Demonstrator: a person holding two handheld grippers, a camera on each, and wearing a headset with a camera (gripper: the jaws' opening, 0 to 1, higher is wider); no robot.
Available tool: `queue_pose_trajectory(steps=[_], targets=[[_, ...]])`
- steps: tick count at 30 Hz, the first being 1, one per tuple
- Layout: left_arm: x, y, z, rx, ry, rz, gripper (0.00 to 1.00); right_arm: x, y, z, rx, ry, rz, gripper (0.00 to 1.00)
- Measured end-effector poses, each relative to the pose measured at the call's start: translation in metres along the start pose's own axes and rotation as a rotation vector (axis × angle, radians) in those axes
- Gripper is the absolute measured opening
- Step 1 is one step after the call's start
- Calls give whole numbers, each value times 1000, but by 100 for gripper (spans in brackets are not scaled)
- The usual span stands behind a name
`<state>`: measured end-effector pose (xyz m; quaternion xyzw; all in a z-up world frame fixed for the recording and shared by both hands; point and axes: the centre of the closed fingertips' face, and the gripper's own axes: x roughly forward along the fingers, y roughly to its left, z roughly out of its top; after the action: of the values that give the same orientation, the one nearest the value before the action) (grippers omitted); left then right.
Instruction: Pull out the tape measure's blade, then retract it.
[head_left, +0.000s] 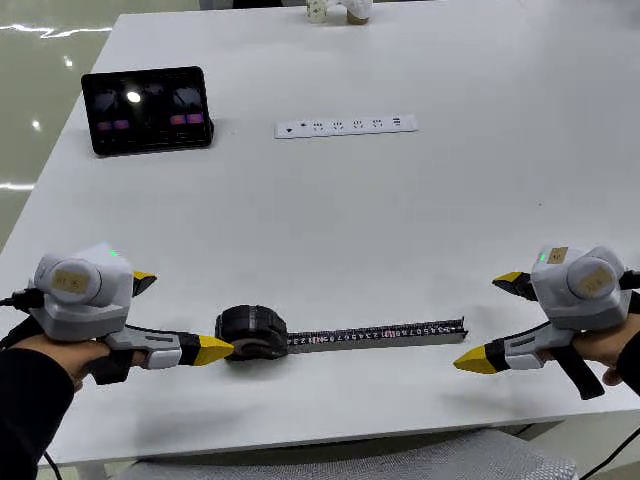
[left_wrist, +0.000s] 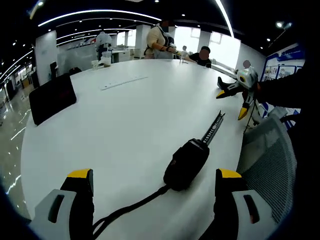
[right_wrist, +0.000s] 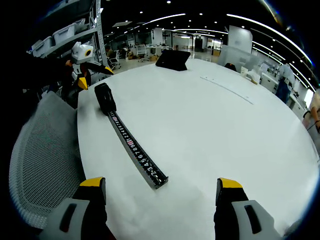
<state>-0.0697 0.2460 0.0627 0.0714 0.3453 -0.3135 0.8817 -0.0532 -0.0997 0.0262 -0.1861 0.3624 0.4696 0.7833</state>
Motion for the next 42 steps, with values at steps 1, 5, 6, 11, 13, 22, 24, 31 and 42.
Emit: queue_pose_trajectory(steps=[1,5,6,11,13,22,24,31,42], targets=[[-1,0,0,1,-4,3,99,-1,0,0,3,-2,-2,92],[-4,-1,-1,3,-23,4,99,-5,-2,-1,10,-23,-19,98],[-4,-1,-3,4,-20,9,99,-6,-3,-1,13,-32,-26,99],[-10,1,-7,-6,-32,27,99,-9,-3,-5,20,-44,-37,99],[-13,3,-7,-13,-47,38,99,-12,-3,-5,26,-51,-46,99],[-25,11,-11,-40,-82,75,99,-26,-12,-5,63,-104,-99,99],[-28,12,-12,-41,-89,85,99,-29,-13,-7,61,-105,-112,99],[-35,16,-16,-42,-93,105,99,-37,-10,-14,76,-118,-110,99],[-40,17,-20,-10,-106,116,99,-42,-5,-24,91,-120,-117,99]])
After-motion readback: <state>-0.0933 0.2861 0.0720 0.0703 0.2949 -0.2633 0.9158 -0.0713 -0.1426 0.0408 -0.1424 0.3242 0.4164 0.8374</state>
